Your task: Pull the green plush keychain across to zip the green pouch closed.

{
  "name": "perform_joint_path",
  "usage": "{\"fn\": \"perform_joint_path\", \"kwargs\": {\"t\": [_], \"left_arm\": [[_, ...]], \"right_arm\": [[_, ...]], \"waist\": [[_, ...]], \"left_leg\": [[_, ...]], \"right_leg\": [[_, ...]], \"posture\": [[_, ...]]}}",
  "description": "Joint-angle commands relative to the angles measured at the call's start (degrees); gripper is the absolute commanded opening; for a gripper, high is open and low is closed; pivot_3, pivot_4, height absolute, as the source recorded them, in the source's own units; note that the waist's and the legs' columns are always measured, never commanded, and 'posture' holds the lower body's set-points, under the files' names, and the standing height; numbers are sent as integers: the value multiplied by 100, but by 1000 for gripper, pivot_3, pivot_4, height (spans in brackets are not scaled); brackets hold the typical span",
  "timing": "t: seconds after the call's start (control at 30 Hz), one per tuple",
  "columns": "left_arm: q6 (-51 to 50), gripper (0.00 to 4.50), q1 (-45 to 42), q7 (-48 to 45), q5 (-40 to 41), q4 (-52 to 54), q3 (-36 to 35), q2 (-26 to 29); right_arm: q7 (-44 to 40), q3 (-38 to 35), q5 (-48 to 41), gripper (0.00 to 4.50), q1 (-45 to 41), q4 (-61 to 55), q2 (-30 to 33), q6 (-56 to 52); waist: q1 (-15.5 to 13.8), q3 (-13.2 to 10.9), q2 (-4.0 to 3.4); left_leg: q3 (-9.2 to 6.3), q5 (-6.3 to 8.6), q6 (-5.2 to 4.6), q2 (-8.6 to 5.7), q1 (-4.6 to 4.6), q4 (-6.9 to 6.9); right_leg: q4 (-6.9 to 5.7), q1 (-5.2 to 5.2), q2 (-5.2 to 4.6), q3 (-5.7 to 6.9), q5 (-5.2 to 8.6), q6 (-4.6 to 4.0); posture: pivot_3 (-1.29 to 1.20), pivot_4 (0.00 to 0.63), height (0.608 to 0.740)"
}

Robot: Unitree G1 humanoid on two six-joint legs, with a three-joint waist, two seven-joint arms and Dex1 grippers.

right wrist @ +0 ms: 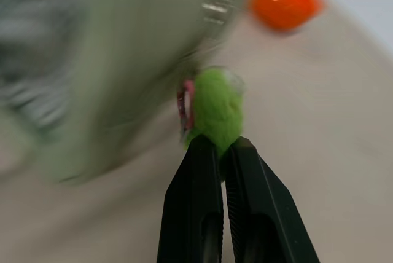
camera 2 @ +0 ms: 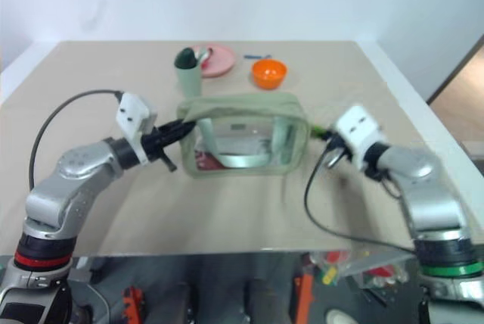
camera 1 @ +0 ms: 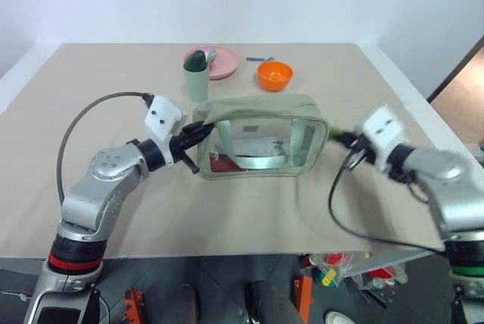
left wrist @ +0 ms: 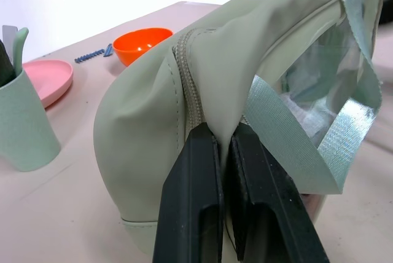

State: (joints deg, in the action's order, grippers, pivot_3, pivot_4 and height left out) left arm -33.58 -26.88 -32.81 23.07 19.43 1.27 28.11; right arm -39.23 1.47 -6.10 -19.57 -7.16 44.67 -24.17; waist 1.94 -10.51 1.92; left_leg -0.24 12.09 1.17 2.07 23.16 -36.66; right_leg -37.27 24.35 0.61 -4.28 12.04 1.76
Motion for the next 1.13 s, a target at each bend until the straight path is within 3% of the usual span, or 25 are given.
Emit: {"fn": "perform_joint_path", "kwargs": {"t": [0.03,0.2,0.27,0.5,0.67,0.73,0.9,1.0,1.13], "left_arm": [[16,0,-102,111,-42,178,-54,-49],[-125,0,-26,143,92,220,-140,-102],[-129,765,9,120,200,191,-229,-122],[-477,3023,-102,-292,890,87,-678,92],[-836,4500,-203,-591,1490,-6,-1155,435],[-965,4500,-182,-641,1699,4,-1365,570],[-922,4500,212,-488,1744,260,-1656,761],[-558,4500,755,-219,1202,474,-1562,812],[40,4500,1509,296,592,606,-1373,393]], "right_arm": [[139,348,453,75,-22,266,-164,437],[199,199,446,75,-202,788,-439,873],[75,-187,-11,0,-285,796,-531,680],[-814,-1627,-1862,2342,-482,216,-166,-283],[-710,-2298,-2758,4066,-512,-332,-5,-1109],[-576,-2499,-2961,4460,-413,-551,19,-1340],[-327,-2844,-3440,4460,251,-1314,-48,-1778],[-112,-2733,-3101,4460,926,-1793,-234,-1407],[126,-2365,-2486,4460,1786,-2005,-725,-638]], "waist": [[6,0,0],[39,2,3],[55,2,3],[59,-1,1],[70,-2,0],[70,-2,0],[66,-1,0],[66,-1,1],[62,-1,1]], "left_leg": [[3,-1,0,-3,-1,-1],[8,-2,-1,-5,-5,-15],[7,-5,-6,-6,-5,-14],[4,-5,-8,-8,5,-8],[-3,-4,-10,-3,4,1],[-7,-4,-10,-1,3,3],[-8,-4,-10,-2,5,4],[-5,-3,-9,-4,6,6],[-7,-2,-8,-3,6,5]], "right_leg": [[0,0,-1,-5,-2,3],[1,-8,-1,-13,-3,-1],[1,-8,0,-14,-5,-3],[2,-3,-1,-13,-11,15],[2,0,5,-7,-7,11],[1,-1,6,-2,-5,6],[2,-1,2,-1,0,7],[2,-1,-1,-3,4,10],[3,0,0,-3,6,7]], "posture": [[0,150,740],[0,150,740],[0,150,740],[0,150,740],[0,150,740],[0,150,740],[0,150,740],[0,150,740],[0,150,740]]}}
